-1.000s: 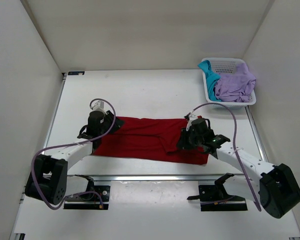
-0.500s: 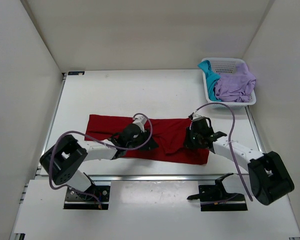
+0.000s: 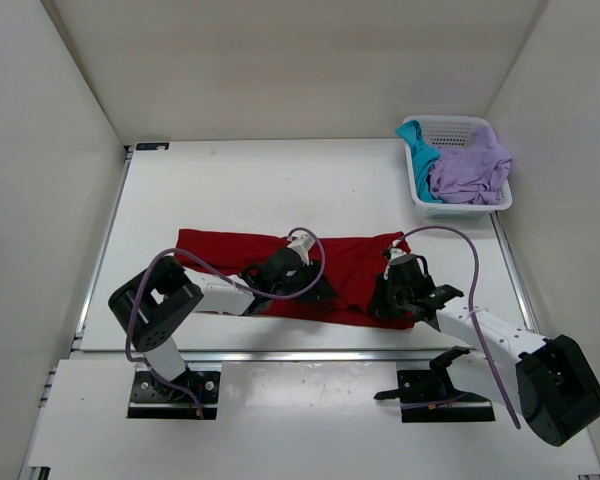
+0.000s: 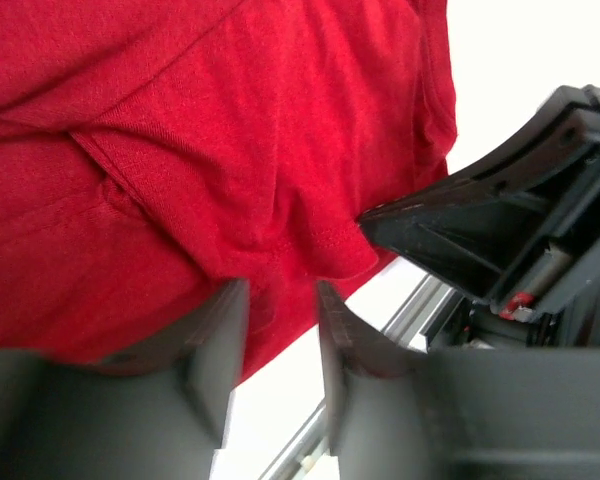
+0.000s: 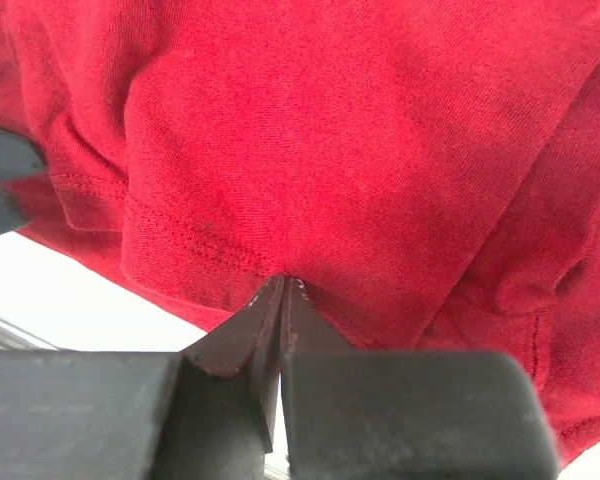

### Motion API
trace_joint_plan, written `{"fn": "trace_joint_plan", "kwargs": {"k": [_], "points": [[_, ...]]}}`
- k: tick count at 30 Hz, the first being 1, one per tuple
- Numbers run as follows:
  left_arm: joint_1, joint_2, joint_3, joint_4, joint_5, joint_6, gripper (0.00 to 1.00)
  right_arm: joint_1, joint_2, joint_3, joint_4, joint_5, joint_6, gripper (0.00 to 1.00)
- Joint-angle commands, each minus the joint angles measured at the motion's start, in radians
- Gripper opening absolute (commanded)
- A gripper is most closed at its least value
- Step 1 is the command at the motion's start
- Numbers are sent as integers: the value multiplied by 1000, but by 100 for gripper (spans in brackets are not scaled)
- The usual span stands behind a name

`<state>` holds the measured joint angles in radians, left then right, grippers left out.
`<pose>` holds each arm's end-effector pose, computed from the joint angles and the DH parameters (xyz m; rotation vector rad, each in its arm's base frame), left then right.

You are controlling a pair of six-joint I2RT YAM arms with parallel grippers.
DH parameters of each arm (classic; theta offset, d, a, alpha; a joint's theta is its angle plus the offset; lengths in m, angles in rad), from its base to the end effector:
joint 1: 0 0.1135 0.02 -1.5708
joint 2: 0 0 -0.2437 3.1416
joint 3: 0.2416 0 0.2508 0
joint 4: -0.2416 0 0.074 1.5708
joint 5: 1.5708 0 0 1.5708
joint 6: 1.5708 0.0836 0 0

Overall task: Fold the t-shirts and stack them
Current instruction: Fold the other side of the tshirt into a rectangle

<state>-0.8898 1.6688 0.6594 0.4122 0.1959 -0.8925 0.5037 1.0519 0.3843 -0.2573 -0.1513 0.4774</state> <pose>0.2098 -0.2847 0.0941 0.1229 2.4260 -1.1485 0.1882 0.1181 0.0964 -0.0994 2.5796 0.5794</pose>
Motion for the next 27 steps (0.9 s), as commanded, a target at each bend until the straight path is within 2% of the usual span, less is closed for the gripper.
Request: {"fn": "trace_joint_plan", "kwargs": {"k": [1,3,8,15,19,24,25,27], "points": [[-14,15,37,4,10,3,40,-8,-23,13,9,-8,6,0],[-18,11,45,-18,7,9,35,-19,-23,28,10,-7,3,0],[-31,5,45,-72,-52,24,37,-34,-24,27,15,-2,-6,0],[-49,-35,34,-133,-157,67,45,-80,-9,16,56,-33,-8,1],[-57,9,54,-116,-116,44,46,-74,-3,28,69,-37,-17,1],[-77,49,65,-119,-96,46,41,-91,-1,19,64,-22,-19,0],[-77,46,66,-116,-92,43,38,-90,-6,13,67,-18,-14,1],[-74,42,57,-113,-84,43,22,-79,-1,13,69,-11,-16,0]]}}
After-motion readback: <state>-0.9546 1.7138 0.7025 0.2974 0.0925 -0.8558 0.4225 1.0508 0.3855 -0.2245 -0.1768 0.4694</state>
